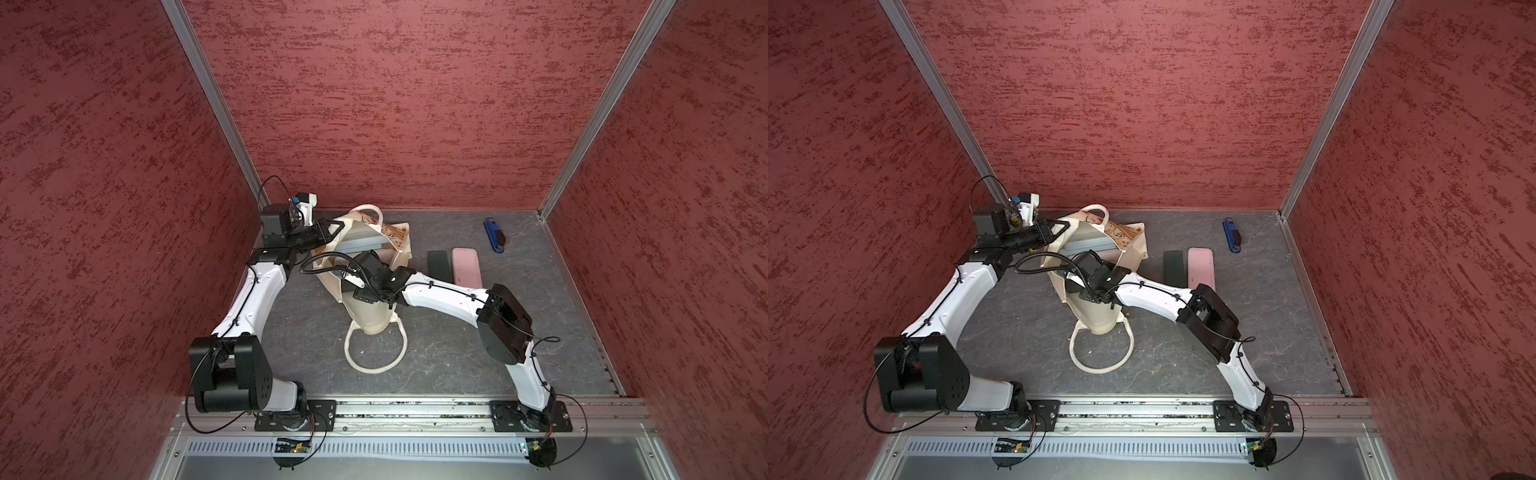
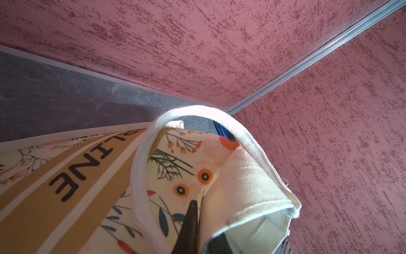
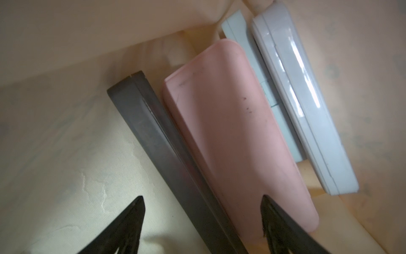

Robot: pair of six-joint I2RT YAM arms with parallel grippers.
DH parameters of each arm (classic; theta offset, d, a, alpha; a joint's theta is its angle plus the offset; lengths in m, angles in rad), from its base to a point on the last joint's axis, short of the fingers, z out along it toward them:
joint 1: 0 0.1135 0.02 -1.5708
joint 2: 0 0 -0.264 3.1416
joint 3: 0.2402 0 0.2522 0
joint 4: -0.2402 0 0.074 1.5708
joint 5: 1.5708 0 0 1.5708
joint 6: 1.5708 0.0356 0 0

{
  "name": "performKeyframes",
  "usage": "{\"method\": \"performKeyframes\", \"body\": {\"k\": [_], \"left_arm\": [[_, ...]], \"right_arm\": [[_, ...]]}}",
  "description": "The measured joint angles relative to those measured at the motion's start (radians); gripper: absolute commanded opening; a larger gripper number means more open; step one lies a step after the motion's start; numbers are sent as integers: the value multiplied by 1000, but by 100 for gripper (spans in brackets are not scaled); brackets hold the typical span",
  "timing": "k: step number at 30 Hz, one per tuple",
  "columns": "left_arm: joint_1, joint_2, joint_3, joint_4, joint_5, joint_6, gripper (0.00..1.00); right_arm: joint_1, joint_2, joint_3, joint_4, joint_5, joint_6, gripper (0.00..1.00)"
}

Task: Take out the pencil case from the canvas bag
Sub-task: Pick up the pencil case from the canvas bag.

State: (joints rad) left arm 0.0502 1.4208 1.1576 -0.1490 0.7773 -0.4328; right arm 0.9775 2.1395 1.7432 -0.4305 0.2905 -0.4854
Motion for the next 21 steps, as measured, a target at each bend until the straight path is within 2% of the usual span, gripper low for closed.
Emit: {"method": "performKeyframes", "body": {"k": [11,21], "left_arm": [[-3,0,0,0,1,0,3],[-4,0,0,0,0,0,3]], "right_arm": [[-18,102,66,-25,-23,-2,81],[-18,103,68,-57,-71,-3,62]]}}
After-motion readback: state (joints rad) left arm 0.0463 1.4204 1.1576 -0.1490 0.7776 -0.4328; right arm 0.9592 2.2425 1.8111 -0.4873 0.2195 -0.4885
